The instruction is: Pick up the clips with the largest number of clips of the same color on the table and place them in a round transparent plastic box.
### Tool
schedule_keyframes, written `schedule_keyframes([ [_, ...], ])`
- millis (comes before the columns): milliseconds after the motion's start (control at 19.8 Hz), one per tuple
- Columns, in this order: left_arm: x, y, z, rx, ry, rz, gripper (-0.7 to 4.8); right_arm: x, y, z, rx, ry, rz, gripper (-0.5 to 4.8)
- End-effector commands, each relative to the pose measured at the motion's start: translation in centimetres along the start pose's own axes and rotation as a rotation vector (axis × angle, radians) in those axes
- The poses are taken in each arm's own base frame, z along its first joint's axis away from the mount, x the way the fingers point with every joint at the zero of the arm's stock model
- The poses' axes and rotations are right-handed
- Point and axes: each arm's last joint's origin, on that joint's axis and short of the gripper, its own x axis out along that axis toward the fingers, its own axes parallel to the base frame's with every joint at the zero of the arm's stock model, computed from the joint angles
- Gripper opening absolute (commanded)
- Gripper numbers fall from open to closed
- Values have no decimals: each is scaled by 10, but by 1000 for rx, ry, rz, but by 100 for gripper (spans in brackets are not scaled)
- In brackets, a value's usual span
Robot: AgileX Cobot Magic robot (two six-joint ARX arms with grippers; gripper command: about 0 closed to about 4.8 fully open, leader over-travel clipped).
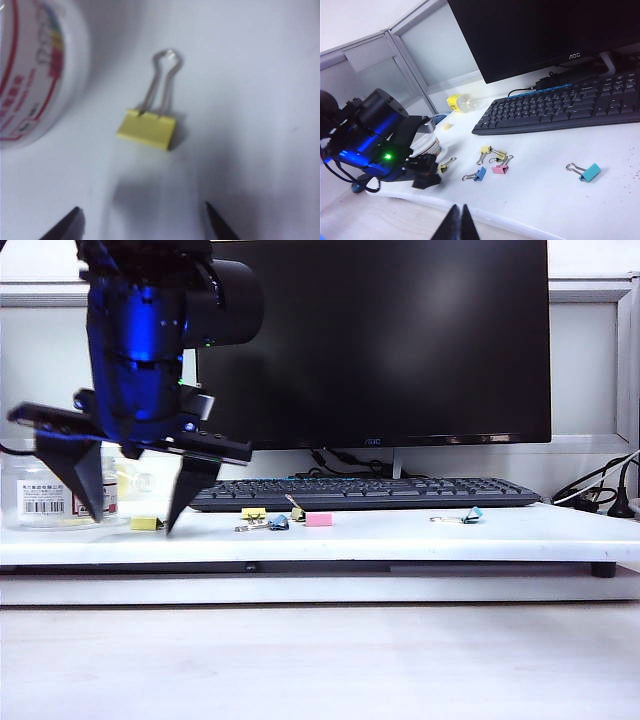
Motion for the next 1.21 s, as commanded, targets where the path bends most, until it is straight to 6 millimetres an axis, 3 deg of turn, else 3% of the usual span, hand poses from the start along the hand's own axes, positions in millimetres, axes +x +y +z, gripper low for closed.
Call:
schedule_keyframes([
  [51, -4, -1, 6, 24, 6, -2, 319, 0, 1, 3, -9, -16, 8, -6],
  [303, -2, 2, 12, 42, -29, 10, 318, 0, 2, 3, -10, -16, 9, -6],
  [505, 9, 15, 22, 12, 20, -52, 318, 0, 2, 3, -10, -16, 9, -6],
  [960, 14, 20, 30, 81, 37, -157, 317, 0, 1, 3, -10, -21, -2, -6],
  [1163, 15, 21, 30, 99, 39, -153, 296, 0, 1, 3, -11, -22, -2, -6],
  [1213, 16, 21, 30, 99, 41, -158, 267, 0, 1, 3, -11, -22, -2, -6],
])
